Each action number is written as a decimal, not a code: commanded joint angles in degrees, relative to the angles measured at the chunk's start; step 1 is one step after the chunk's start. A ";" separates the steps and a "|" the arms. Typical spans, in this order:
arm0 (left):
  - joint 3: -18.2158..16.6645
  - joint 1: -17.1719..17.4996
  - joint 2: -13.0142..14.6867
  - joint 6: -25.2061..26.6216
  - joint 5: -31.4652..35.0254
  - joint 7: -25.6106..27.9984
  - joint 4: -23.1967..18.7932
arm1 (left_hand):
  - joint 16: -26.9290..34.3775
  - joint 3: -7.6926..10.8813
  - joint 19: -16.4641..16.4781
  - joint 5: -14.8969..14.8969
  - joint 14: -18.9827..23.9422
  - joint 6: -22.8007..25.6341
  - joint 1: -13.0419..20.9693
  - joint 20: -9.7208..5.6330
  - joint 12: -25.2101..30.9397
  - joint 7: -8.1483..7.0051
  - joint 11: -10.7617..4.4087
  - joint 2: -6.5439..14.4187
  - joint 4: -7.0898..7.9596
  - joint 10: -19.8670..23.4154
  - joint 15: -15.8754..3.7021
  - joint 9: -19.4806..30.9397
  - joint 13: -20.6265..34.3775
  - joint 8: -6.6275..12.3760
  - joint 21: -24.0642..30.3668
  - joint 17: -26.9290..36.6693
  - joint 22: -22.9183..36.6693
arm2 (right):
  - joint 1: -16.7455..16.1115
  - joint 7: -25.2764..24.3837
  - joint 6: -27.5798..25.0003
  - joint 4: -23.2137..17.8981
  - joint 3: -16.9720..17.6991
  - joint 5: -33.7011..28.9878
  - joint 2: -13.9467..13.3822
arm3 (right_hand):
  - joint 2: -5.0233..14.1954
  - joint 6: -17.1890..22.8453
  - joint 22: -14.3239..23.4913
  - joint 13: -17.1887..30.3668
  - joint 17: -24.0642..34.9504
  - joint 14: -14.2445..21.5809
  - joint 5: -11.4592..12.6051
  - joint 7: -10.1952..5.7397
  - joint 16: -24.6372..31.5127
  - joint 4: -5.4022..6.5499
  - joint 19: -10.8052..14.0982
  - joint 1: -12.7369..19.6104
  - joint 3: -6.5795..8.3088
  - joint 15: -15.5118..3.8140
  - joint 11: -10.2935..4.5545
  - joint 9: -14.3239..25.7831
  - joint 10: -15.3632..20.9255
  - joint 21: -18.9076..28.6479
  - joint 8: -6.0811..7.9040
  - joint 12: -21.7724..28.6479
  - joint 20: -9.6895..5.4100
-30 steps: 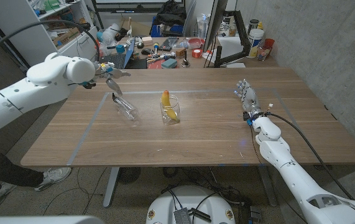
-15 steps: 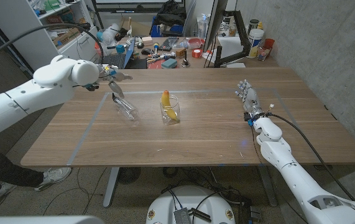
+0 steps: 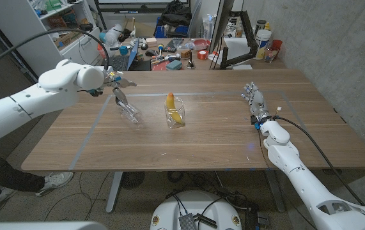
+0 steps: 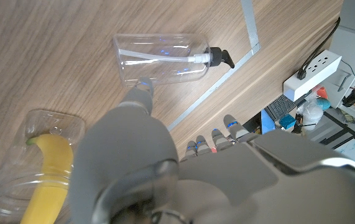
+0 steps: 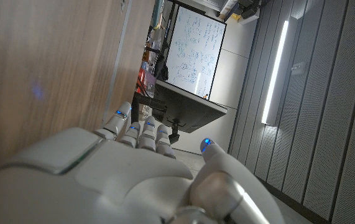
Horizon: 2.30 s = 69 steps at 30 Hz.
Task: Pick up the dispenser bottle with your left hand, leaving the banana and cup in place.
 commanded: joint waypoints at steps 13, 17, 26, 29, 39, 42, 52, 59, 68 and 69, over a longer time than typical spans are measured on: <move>2.72 -1.36 -0.03 -0.42 1.44 -2.62 2.03 | 0.19 -0.74 -9.12 0.43 -15.65 -28.92 0.54 -4.87 0.68 0.51 0.48 0.79 -0.18 -17.58 0.12 0.24 0.37 0.41 -0.48 0.17 0.38 | 0.77 -0.50 -0.36 0.53 -0.68 -0.79 0.35 | 4.23 0.42 0.32 0.10 0.11 -0.06 0.24 0.22 0.14 0.08 0.19 -0.41 -0.18 -0.77 0.04 0.32 0.17 -0.55 0.26 0.05 -6.03; 3.42 -1.67 -0.42 -0.85 2.20 -2.71 2.71 | 0.20 -0.81 -9.09 0.46 -15.69 -29.00 0.67 -4.93 0.75 0.44 0.40 0.94 -0.20 -17.57 0.04 0.24 0.37 0.39 -0.57 0.17 0.38 | 0.84 -0.55 -0.28 0.74 -0.74 -0.85 0.46 | 4.23 0.42 0.32 0.10 0.11 -0.07 0.24 0.20 0.13 0.08 0.21 -0.42 -0.21 -0.80 -0.01 0.32 0.15 -0.61 0.26 0.04 -6.05; 4.40 -2.00 -1.12 -1.56 3.10 -2.61 3.78 | 0.21 -1.10 -9.15 0.49 -15.77 -29.11 0.74 -4.85 0.81 0.46 0.30 1.00 -0.17 -17.71 0.06 0.26 0.39 0.36 -0.78 0.16 0.40 | 0.62 -0.82 -0.41 0.43 -0.65 -0.94 0.34 | 4.22 0.38 0.33 0.10 0.10 -0.07 0.26 0.24 0.11 0.06 0.28 -0.39 -0.26 -0.79 0.23 0.32 0.13 -0.77 0.24 0.02 -6.05; 4.71 -2.27 -1.37 -1.72 3.58 -2.86 3.92 | 0.22 -1.24 -9.15 0.51 -15.80 -29.15 0.74 -4.81 0.85 0.47 0.32 0.99 -0.16 -17.76 0.08 0.26 0.40 0.36 -0.86 0.16 0.41 | 0.49 -1.01 -0.50 0.23 -0.59 -1.01 0.27 | 4.22 0.40 0.33 0.10 0.11 -0.06 0.27 0.28 0.12 0.07 0.31 -0.41 -0.30 -0.78 0.11 0.32 0.15 -0.84 0.25 0.02 -6.04; 5.60 -3.03 -2.32 -2.35 5.16 -3.08 4.53 | 0.27 -1.45 -9.03 0.62 -15.78 -29.02 1.03 -4.87 1.03 0.30 0.37 1.28 -0.19 -17.67 -0.07 0.28 0.42 0.44 -1.05 0.16 0.43 | 0.20 -0.89 -0.40 0.37 -0.29 -0.67 0.18 | 4.19 0.39 0.33 0.10 0.09 -0.04 0.28 0.28 0.11 0.04 0.39 -0.39 -0.38 -0.72 0.10 0.32 0.20 -1.04 0.24 0.04 -6.01; 6.01 -3.36 -2.83 -2.64 5.62 -3.44 4.98 | 0.29 -1.54 -8.96 0.64 -15.74 -28.84 1.11 -4.86 1.08 0.25 0.27 1.31 -0.21 -17.63 -0.08 0.29 0.42 0.51 -1.10 0.16 0.43 | 0.22 -0.78 -0.29 0.58 -0.23 -0.56 0.20 | 4.20 0.40 0.34 0.10 0.09 -0.04 0.29 0.27 0.10 0.03 0.41 -0.38 -0.40 -0.71 0.20 0.32 0.18 -1.13 0.25 0.02 -6.03; 6.93 -4.20 -4.42 -3.36 6.33 -4.37 6.35 | 0.34 -1.91 -8.78 0.68 -15.65 -28.73 1.20 -4.82 1.23 0.30 0.24 1.27 -0.22 -17.52 -0.07 0.30 0.44 0.57 -1.26 0.16 0.44 | 0.15 -0.75 -0.15 1.00 0.03 -0.34 0.17 | 4.23 0.40 0.34 0.10 0.08 -0.05 0.31 0.25 0.08 0.02 0.45 -0.36 -0.45 -0.73 0.04 0.32 0.15 -1.31 0.24 0.00 -6.00; 7.36 -4.70 -4.98 -3.36 7.07 -5.37 6.45 | 0.40 -2.12 -8.53 0.72 -15.48 -28.15 1.30 -4.81 1.40 0.18 0.27 1.30 -0.24 -17.23 -0.09 0.31 0.44 0.80 -1.31 0.16 0.44 | -0.08 -0.57 0.05 1.03 0.37 0.04 0.07 | 4.23 0.38 0.35 0.10 0.08 -0.04 0.32 0.27 0.08 0.04 0.51 -0.37 -0.50 -0.80 0.11 0.32 0.14 -1.43 0.24 -0.01 -6.02; 8.21 -5.01 -5.71 -3.70 8.14 -6.35 6.49 | 0.39 -2.49 -8.48 0.79 -15.42 -28.13 1.33 -4.54 1.49 0.45 0.62 1.14 -0.26 -17.18 0.13 0.31 0.44 0.81 -1.47 0.17 0.45 | -0.50 -0.59 0.17 0.86 0.67 0.35 0.01 | 4.25 0.39 0.35 0.10 0.09 -0.05 0.33 0.27 0.07 0.05 0.57 -0.38 -0.56 -0.74 0.07 0.32 0.19 -1.59 0.24 0.01 -6.00; 8.27 -5.05 -5.78 -3.72 8.20 -6.54 6.49 | 0.39 -2.53 -8.45 0.79 -15.42 -28.06 1.33 -4.66 1.51 0.40 0.57 1.11 -0.26 -17.16 0.02 0.31 0.44 0.83 -1.49 0.17 0.45 | -0.56 -0.61 0.18 0.80 0.71 0.37 -0.01 | 4.25 0.38 0.35 0.10 0.09 -0.03 0.33 0.28 0.08 0.05 0.56 -0.38 -0.56 -0.78 0.12 0.32 0.18 -1.61 0.24 0.00 -6.00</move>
